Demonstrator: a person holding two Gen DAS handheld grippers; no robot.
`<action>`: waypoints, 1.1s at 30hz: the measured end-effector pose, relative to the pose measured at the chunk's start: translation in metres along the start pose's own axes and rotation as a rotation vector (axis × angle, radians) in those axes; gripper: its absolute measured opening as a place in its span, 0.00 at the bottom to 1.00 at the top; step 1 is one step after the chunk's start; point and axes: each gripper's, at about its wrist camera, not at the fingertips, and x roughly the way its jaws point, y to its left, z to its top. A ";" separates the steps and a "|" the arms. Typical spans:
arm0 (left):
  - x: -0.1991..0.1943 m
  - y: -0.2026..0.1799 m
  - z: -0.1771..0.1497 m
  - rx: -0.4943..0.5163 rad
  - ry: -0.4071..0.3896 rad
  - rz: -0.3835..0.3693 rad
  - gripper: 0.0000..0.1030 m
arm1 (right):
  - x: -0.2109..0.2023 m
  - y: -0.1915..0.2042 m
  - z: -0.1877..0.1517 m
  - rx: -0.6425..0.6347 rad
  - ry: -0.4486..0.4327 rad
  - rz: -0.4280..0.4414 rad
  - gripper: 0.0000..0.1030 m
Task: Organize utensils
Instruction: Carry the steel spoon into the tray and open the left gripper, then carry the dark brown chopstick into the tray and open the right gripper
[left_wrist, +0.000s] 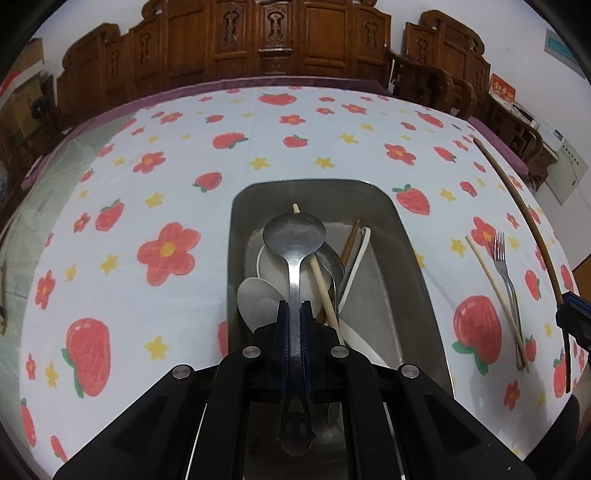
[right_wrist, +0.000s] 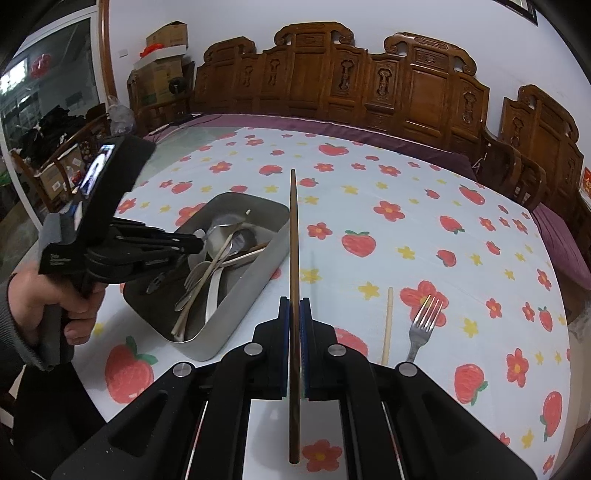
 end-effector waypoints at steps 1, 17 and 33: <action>0.001 0.001 0.000 -0.005 0.007 -0.004 0.06 | 0.001 0.000 0.001 -0.001 0.001 0.001 0.06; -0.059 0.024 -0.006 0.036 -0.095 0.024 0.35 | 0.010 0.030 0.010 -0.015 -0.004 0.045 0.06; -0.118 0.064 -0.022 0.031 -0.215 0.048 0.89 | 0.046 0.070 0.024 0.043 0.032 0.077 0.06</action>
